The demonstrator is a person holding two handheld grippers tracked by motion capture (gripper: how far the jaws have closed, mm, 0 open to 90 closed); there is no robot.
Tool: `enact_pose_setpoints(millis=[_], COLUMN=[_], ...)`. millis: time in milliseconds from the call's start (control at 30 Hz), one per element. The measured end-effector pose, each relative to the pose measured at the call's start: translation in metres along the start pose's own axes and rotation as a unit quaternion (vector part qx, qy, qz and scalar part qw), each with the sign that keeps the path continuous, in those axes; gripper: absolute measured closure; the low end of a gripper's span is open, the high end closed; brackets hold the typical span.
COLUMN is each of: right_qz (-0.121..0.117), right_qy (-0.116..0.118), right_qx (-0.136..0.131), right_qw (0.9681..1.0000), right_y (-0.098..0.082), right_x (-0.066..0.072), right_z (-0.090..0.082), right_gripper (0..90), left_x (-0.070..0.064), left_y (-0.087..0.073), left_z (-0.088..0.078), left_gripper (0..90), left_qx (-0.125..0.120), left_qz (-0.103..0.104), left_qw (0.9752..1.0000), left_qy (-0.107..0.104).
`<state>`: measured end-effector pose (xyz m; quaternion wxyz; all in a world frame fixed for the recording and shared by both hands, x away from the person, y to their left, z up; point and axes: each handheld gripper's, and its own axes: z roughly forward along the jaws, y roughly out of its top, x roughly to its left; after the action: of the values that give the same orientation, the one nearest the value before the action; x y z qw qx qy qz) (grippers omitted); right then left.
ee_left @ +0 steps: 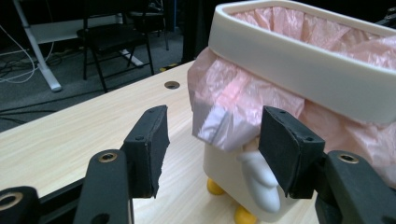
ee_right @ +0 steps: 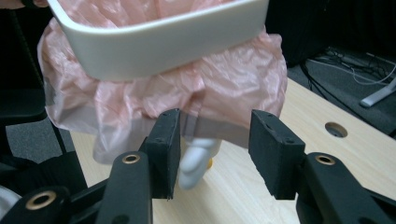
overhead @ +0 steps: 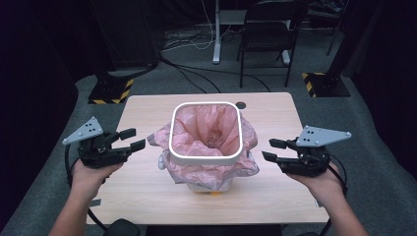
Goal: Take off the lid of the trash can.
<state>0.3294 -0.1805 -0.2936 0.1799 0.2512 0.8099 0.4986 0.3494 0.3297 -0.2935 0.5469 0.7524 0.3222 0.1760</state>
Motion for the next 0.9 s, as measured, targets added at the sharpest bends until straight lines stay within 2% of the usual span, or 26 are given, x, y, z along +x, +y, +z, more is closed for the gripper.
enact_pose_setpoints(millis=[100, 333, 667, 900], right_qz=[-0.01, -0.026, -0.046, -0.064], right_qy=[0.005, 0.035, 0.058, 0.074], right_qx=[-0.006, -0.023, -0.035, -0.039], right_qw=[0.9999, 0.9988, 0.9967, 0.9944], right_y=[0.008, 0.024, 0.04, 0.046], right_x=[0.003, 0.012, 0.024, 0.032], right_z=[-0.002, -0.003, 0.002, 0.007], right_gripper=[52.7, 50.5, 47.4, 48.2], left_x=[0.0, -0.001, -0.004, -0.003], left_y=[0.009, 0.026, 0.049, 0.061], left_z=[0.003, 0.018, 0.04, 0.055], left_gripper=[42.8, 42.6, 42.2, 42.6], left_qx=[0.002, 0.01, 0.025, 0.026], left_qz=[0.006, 0.017, 0.037, 0.036], left_qw=[1.0, 0.9997, 0.9986, 0.9984], left_qy=[-0.003, -0.015, -0.028, -0.036])
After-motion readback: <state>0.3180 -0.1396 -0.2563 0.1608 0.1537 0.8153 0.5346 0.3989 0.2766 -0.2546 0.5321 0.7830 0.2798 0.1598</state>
